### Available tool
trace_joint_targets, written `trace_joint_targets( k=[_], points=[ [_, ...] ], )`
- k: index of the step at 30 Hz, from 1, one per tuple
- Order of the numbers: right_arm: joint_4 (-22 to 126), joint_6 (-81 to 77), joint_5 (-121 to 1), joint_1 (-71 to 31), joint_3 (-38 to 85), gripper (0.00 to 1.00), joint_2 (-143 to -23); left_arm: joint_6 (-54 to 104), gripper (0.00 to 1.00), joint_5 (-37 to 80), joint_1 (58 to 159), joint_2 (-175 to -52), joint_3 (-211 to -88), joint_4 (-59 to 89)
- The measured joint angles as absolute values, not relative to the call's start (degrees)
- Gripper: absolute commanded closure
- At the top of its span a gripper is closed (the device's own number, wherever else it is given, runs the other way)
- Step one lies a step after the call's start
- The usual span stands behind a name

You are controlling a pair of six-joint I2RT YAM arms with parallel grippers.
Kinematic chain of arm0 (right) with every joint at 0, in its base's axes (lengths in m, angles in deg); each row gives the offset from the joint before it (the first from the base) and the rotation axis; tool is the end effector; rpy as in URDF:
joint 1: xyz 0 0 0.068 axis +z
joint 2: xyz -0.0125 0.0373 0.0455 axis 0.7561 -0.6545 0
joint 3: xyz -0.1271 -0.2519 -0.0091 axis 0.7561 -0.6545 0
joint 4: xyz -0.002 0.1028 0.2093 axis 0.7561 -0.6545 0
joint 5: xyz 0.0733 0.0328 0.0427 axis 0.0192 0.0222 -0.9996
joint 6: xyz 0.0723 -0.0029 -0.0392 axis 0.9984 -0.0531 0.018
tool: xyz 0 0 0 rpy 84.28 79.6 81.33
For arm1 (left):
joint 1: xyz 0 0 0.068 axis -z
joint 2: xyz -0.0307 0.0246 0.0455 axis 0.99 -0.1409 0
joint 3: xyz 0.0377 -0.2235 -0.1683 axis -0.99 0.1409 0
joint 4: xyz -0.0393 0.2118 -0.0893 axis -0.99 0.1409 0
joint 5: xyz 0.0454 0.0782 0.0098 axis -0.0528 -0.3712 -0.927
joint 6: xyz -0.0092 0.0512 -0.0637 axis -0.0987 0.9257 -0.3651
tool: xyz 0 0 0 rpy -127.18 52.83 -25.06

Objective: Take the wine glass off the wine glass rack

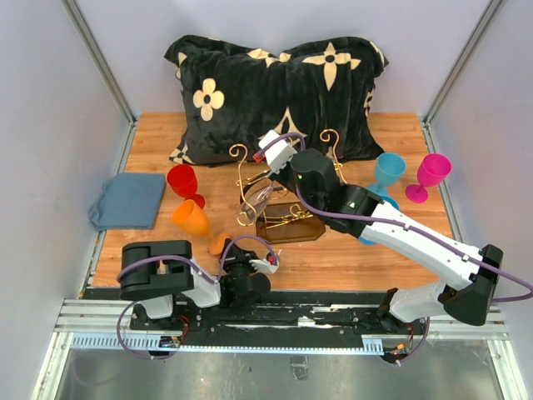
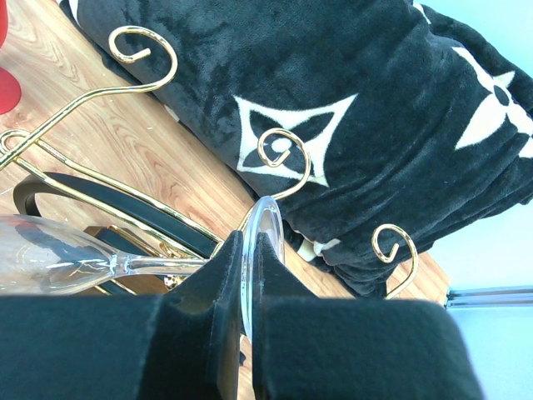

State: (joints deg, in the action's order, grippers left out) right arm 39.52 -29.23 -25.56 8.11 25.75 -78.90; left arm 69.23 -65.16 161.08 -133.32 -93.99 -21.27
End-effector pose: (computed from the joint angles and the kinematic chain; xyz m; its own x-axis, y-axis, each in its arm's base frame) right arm 0.1931 0.2406 0.4161 0.0727 -0.4578 -0.8861 -0.5219 0.7396 -0.4249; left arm 0.1090 -0.1978 0.1306 -0.0703 0.9510 -0.3012 0.1140 0.3076 0.9447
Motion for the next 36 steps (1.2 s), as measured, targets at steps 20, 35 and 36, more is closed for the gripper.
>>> trace_joint_targets(
  k=[20, 35, 36],
  points=[
    [40.2, -29.2, -25.6, 8.1, 25.9, 0.99, -79.4, 100.2, 1.0, -63.7, 161.2, -158.6, -96.0, -69.9],
    [40.2, -29.3, -25.6, 8.1, 25.9, 0.99, -79.4, 75.9, 1.0, -57.8, 161.1, -147.7, -105.4, -30.0],
    [40.2, -29.3, -25.6, 8.1, 25.9, 0.99, -79.4, 74.0, 0.99, -57.8, 161.2, -147.6, -106.2, -27.2]
  ],
)
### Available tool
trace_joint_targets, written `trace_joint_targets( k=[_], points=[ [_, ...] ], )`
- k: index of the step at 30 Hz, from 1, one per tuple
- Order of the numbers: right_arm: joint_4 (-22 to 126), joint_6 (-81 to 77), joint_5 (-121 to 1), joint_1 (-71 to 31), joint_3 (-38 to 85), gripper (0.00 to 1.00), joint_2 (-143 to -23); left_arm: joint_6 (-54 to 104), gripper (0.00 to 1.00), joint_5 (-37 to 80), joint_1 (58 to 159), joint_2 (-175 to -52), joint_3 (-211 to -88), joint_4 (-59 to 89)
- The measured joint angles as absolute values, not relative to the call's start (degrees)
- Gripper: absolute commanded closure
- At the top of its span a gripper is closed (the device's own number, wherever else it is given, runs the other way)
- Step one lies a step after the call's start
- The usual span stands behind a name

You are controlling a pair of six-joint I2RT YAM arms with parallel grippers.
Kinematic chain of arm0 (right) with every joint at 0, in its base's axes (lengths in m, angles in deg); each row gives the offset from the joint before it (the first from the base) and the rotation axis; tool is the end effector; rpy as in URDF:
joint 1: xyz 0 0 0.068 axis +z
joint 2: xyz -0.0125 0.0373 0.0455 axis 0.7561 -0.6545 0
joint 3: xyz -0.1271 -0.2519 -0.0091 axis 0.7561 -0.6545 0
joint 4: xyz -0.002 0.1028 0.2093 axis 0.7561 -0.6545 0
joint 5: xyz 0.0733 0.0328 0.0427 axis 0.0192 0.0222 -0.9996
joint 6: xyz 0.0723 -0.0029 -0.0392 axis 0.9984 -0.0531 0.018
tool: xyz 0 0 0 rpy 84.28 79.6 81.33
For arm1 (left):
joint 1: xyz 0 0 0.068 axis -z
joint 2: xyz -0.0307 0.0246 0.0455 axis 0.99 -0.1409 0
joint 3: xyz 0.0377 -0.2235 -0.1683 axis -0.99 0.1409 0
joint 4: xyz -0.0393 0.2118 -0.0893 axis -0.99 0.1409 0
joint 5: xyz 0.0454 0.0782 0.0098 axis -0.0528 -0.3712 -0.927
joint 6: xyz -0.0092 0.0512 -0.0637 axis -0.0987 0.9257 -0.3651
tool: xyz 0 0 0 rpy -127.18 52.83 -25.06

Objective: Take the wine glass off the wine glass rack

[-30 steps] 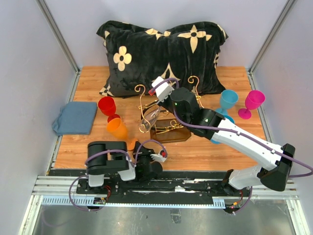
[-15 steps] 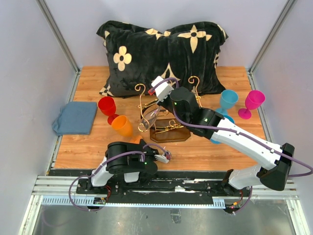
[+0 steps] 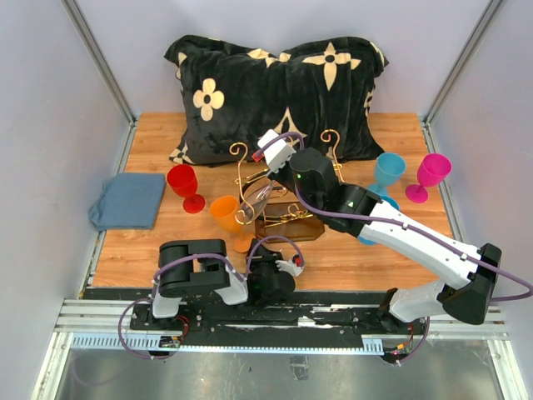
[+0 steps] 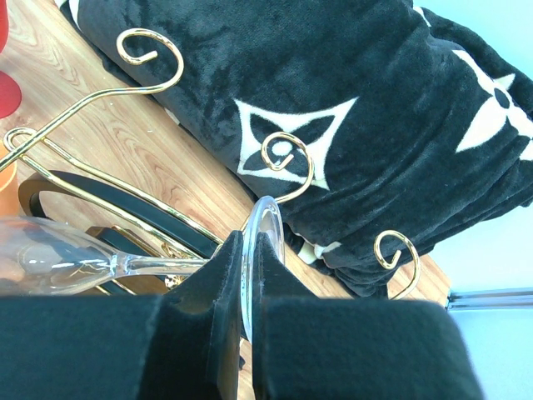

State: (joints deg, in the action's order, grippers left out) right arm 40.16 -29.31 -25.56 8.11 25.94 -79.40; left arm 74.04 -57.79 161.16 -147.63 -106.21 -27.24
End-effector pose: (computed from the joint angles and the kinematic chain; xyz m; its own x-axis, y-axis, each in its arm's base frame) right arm 0.1946 0.2430 0.4163 0.0762 -0.4545 -0.8875 -0.5205 0.7411 -0.4242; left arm 0.1194 -0.2673 0.1117 0.0215 0.9543 -0.2981 0.2082 0.2874 0.9349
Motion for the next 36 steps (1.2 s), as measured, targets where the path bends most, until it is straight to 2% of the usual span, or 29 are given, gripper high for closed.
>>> trace_joint_targets(
  k=[8, 36],
  points=[
    [40.1, -29.5, -25.6, 8.1, 25.9, 0.99, -79.4, 69.6, 1.0, -63.5, 162.0, -152.7, -112.8, -13.0],
    [40.1, -29.6, -25.6, 8.1, 25.9, 0.99, -79.3, 60.7, 0.99, -65.9, 162.6, -155.5, -121.2, 9.7]
  ],
)
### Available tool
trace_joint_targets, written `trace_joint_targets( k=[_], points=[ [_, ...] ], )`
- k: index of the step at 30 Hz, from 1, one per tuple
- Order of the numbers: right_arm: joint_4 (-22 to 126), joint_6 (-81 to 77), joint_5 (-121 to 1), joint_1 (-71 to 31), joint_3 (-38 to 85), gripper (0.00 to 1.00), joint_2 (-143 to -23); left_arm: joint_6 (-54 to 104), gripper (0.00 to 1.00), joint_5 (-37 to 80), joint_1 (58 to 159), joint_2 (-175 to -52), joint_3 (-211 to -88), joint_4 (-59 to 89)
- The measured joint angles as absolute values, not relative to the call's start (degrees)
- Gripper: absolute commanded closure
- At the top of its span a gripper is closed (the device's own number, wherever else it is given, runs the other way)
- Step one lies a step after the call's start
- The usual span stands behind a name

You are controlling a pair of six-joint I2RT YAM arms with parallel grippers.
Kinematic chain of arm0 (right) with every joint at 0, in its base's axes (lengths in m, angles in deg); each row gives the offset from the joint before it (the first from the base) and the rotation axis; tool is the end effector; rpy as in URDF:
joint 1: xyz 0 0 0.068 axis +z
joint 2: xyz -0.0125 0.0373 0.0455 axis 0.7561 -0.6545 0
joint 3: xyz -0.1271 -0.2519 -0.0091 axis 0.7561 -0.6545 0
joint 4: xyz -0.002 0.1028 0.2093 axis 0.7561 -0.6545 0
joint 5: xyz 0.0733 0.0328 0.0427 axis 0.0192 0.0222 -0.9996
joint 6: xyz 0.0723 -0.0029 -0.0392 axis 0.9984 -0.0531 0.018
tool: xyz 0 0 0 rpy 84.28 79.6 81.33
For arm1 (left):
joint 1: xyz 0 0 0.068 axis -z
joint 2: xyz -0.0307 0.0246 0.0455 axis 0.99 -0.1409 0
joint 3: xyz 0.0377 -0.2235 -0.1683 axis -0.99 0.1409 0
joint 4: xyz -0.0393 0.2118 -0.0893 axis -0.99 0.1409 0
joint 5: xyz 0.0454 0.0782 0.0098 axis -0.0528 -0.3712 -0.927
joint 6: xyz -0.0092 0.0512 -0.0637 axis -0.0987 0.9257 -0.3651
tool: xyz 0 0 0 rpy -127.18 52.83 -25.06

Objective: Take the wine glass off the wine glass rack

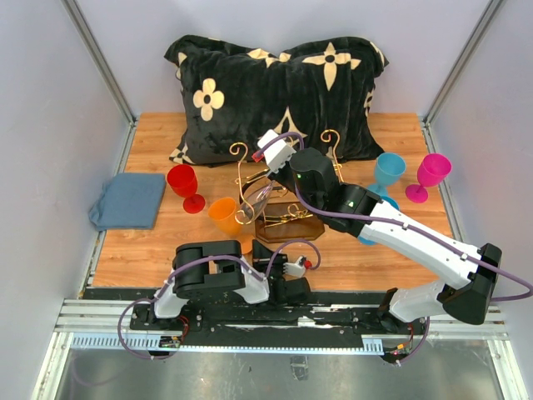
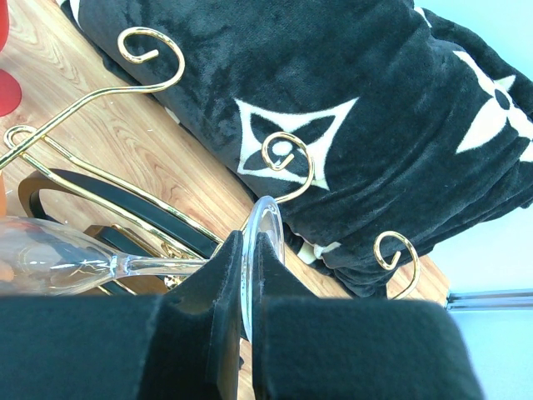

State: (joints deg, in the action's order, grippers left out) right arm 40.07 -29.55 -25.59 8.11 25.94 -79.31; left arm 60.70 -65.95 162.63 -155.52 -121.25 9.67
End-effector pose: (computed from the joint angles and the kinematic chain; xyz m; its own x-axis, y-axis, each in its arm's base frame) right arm 0.1943 0.2426 0.4165 0.0785 -0.4575 -0.8857 -0.5206 0.7389 -0.4278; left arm 0.1177 -0.2857 0.0875 -0.0841 0.9965 -0.0023 0.1713 0.0167 0.9851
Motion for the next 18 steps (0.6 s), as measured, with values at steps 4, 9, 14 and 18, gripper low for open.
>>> trace_joint_targets(
  k=[4, 9, 14, 18],
  points=[
    [40.0, -29.6, -25.6, 8.1, 25.9, 0.99, -79.3, 59.4, 0.99, -65.2, 163.1, -155.4, -121.9, 11.3],
    [40.0, -29.6, -25.6, 8.1, 25.9, 0.99, -79.3, 59.1, 1.0, -64.8, 163.1, -155.5, -122.4, 12.5],
    [39.9, -29.6, -25.6, 8.1, 25.9, 0.99, -79.3, 61.9, 1.0, -65.9, 163.4, -156.5, -122.9, 11.7],
    [39.8, -29.6, -25.6, 8.1, 25.9, 0.99, -79.2, 63.0, 0.99, -65.7, 163.4, -156.5, -122.8, 10.6]
  ],
)
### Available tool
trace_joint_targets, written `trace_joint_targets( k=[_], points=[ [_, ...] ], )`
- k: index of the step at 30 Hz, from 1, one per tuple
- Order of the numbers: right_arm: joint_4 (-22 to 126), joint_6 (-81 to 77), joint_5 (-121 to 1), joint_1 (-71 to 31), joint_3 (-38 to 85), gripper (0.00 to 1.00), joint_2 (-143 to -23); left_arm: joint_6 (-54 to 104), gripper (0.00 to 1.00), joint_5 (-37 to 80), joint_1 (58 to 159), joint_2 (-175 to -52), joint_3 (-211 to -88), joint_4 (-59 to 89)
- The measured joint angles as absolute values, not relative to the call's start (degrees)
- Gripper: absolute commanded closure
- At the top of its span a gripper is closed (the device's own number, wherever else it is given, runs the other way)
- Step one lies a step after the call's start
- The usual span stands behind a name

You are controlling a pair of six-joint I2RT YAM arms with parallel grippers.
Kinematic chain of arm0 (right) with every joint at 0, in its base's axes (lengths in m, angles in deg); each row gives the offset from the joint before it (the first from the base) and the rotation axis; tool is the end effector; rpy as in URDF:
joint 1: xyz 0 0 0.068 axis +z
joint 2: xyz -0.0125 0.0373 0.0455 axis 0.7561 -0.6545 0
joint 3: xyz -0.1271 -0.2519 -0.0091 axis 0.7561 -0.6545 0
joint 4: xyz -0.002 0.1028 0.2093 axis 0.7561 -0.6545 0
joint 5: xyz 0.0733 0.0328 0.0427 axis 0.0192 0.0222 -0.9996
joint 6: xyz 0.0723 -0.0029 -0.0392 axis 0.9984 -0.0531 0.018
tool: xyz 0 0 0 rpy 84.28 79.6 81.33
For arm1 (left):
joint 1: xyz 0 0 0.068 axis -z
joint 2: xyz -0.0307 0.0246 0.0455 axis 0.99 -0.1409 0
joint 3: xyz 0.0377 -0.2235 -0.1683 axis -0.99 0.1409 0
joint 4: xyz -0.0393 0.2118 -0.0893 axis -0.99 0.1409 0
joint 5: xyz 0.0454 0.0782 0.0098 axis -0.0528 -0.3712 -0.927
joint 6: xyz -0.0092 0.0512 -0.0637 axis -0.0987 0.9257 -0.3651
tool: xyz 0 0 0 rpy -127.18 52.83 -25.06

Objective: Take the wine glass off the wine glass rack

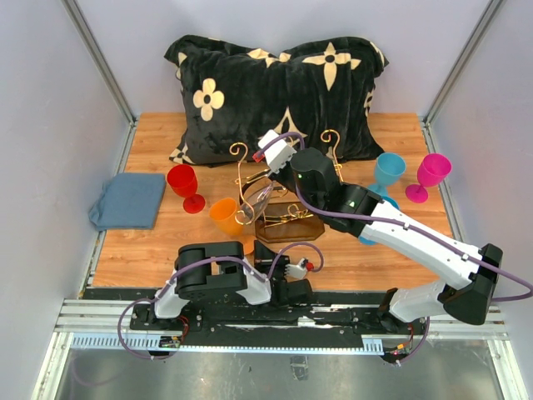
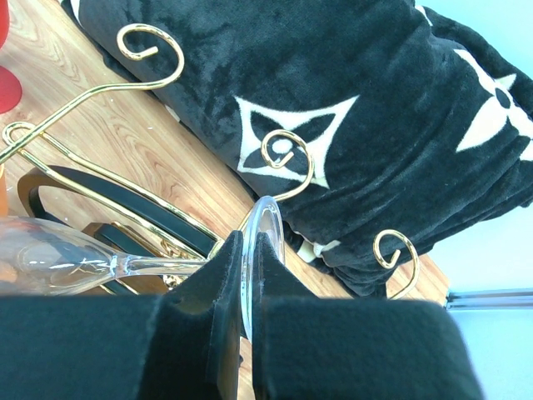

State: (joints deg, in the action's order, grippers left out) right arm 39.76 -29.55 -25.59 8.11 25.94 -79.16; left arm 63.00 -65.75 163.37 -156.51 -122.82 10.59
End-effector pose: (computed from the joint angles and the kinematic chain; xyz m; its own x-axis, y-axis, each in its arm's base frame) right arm 0.1938 0.2418 0.4165 0.0772 -0.4596 -0.8848 -0.5212 0.7379 -0.4288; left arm 0.1148 -0.2928 0.0860 -0.0628 0.9971 0.0429 0.1781 -0.0311 0.9835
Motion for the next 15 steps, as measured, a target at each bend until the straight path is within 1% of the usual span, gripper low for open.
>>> trace_joint_targets(
  k=[3, 7, 15],
  points=[
    [39.2, -29.6, -25.6, 8.1, 25.9, 0.99, -78.9, 61.1, 0.99, -66.4, 163.4, -157.2, -123.7, 12.5],
    [38.6, -29.8, -25.5, 8.1, 25.9, 0.99, -78.7, 57.5, 1.0, -71.7, 164.4, -159.7, -125.6, 16.0],
    [38.8, -30.1, -25.0, 8.1, 25.9, 0.99, -79.1, 55.1, 0.99, -73.4, 164.5, -159.9, -125.6, 16.3]
  ],
)
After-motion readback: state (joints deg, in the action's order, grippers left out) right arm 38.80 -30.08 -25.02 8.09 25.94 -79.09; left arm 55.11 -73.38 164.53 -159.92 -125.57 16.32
